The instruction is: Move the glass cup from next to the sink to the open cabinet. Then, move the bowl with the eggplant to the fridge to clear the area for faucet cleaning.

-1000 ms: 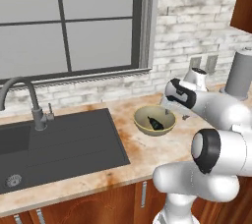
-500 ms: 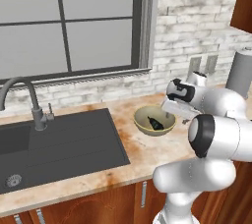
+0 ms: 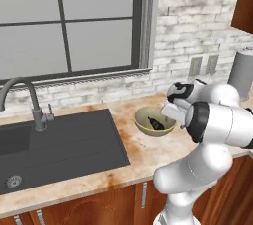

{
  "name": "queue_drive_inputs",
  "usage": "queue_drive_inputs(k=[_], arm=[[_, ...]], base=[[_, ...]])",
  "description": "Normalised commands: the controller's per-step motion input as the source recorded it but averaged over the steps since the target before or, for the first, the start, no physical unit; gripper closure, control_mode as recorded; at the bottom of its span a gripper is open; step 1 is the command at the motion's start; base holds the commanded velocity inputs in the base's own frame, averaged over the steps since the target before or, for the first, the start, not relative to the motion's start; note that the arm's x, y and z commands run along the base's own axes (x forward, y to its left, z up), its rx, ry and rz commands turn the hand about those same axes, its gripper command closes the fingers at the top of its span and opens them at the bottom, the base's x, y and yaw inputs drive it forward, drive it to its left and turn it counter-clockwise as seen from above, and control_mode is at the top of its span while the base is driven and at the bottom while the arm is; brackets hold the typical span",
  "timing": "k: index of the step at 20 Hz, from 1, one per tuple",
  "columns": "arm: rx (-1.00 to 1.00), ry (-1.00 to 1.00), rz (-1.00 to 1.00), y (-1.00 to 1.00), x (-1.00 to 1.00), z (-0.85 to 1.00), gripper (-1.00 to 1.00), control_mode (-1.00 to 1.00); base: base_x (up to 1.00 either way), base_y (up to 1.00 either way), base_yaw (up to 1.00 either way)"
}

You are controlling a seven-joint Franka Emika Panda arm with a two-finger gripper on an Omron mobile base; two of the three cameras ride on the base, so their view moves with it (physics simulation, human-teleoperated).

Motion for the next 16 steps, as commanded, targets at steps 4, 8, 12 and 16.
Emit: queue_drive_inputs(k=[4,8,12,16], arm=[[0.02,0.00,0.00,0.00,0.01,0.00,1.00,-1.00],[0.00,-0.05,0.00,0.00,-0.01,0.28,1.00,-1.00],[0.01,-0.08,-0.03,0.00,-0.02,0.96,1.00,-1.00],[0.01,-0.15,-0.02,0.00,-0.21,1.00,1.00,-1.00]], base=[[0.00,0.00,0.00],[0.00,0.00,0.00],[0.00,0.00,0.00],[0.00,0.00,0.00]])
